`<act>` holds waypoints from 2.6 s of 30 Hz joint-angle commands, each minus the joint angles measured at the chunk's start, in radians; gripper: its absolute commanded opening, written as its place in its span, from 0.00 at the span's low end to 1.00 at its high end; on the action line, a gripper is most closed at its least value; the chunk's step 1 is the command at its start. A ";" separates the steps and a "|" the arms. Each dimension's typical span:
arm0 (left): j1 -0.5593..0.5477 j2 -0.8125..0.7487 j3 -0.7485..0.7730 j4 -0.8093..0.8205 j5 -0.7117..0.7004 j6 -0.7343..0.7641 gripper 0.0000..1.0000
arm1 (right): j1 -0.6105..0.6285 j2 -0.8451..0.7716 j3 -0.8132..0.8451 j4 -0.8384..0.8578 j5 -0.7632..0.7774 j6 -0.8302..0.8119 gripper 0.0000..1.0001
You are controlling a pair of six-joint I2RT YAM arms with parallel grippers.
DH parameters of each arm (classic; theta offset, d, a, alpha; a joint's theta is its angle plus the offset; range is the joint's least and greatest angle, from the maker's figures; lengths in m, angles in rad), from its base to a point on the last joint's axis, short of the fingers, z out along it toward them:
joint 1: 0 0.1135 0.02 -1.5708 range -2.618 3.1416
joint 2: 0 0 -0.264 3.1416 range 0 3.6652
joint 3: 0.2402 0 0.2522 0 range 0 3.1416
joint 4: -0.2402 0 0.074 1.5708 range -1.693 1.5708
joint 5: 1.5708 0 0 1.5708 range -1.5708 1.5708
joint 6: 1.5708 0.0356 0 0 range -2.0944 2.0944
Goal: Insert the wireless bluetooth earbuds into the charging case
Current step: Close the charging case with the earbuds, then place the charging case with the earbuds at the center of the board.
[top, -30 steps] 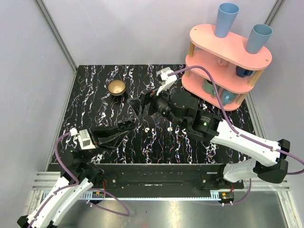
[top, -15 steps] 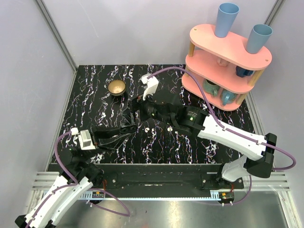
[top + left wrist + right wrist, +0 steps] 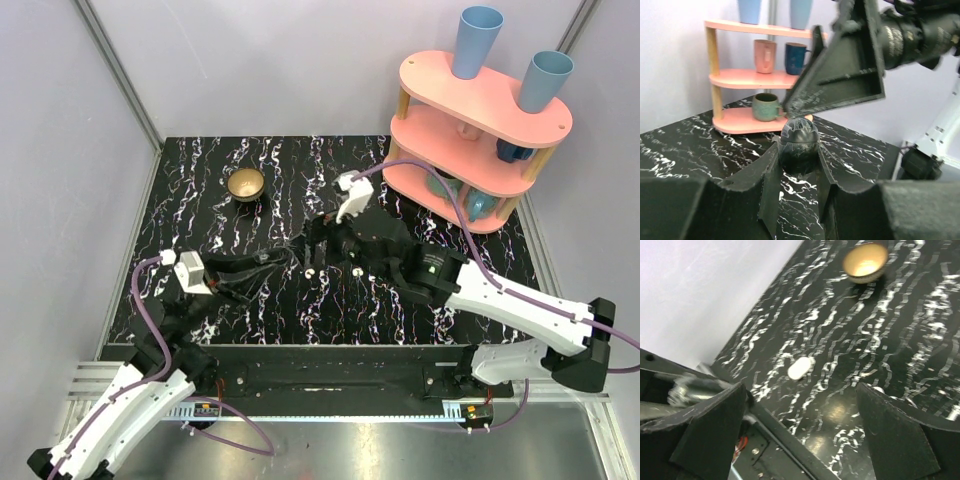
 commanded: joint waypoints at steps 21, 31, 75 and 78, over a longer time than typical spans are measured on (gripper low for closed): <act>0.055 0.510 0.172 -0.088 -0.174 -0.407 0.00 | -0.018 -0.361 -0.386 0.001 0.252 0.165 1.00; 0.161 0.892 0.270 0.210 0.020 -0.556 0.00 | -0.026 -0.423 -0.409 -0.035 0.264 0.146 1.00; 0.104 1.738 0.427 0.633 -0.141 -0.910 0.09 | -0.032 -0.559 -0.438 -0.140 0.338 0.145 1.00; 0.103 1.744 0.444 0.563 -0.152 -0.890 0.15 | -0.032 -0.561 -0.436 -0.139 0.338 0.136 1.00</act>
